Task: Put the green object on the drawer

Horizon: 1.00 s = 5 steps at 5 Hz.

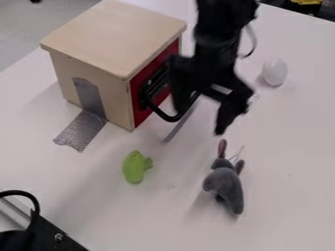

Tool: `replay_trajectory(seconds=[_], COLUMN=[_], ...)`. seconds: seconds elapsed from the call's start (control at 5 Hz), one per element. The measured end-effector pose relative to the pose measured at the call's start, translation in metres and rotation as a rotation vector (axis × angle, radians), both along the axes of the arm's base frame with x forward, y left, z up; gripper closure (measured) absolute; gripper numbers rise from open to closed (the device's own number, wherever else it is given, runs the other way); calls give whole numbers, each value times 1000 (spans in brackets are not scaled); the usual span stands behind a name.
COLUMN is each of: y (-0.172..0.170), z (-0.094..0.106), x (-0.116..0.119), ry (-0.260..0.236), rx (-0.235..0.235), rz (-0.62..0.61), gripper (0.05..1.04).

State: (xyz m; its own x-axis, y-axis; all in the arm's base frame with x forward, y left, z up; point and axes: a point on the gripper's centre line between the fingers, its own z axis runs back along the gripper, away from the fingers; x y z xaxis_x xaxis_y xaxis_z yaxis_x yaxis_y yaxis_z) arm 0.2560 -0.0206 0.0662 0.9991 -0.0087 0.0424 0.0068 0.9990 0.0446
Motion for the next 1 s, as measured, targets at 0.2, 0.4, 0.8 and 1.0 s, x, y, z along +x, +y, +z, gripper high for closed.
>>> replay_trajectory(seconds=[0.2, 0.4, 0.8, 1.0], y=[33, 53, 52, 38], z=[-20, -32, -38, -39], x=[-34, -54, -74, -69], ry=[-19, -6, -29, -52], rx=[18, 19, -20, -37], rz=[45, 82, 141, 141], gripper=[85, 85, 85, 85])
